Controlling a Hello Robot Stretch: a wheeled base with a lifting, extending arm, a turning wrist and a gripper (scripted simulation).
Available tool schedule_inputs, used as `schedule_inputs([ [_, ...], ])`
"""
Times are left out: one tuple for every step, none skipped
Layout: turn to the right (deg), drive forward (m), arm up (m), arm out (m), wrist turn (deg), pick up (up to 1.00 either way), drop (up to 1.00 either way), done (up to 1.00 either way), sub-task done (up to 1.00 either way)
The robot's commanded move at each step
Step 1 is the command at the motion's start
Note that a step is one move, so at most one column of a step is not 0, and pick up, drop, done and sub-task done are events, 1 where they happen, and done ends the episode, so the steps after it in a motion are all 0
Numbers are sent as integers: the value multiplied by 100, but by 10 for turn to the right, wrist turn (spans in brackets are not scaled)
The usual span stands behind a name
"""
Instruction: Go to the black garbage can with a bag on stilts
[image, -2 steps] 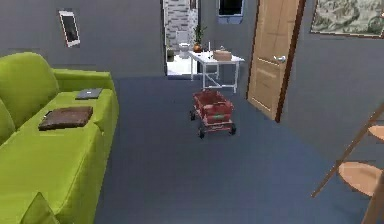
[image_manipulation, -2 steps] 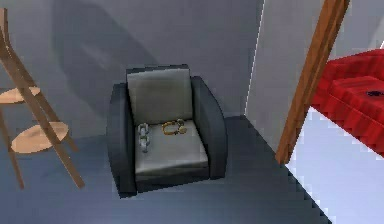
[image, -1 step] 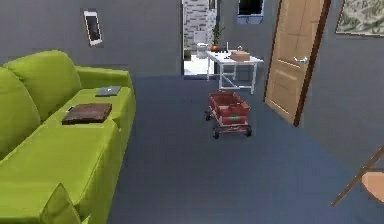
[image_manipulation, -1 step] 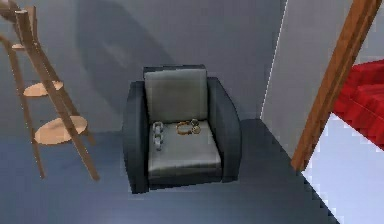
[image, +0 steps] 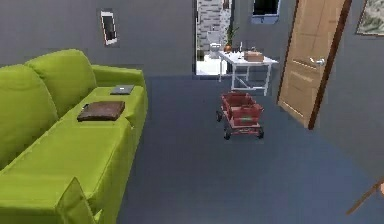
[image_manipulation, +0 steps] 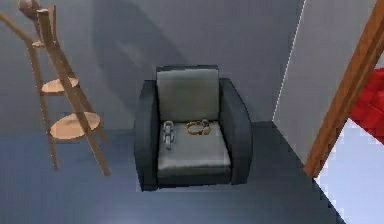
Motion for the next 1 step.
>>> schedule_inputs([
  [0,50,0,0,0,0,0,0,0],
])
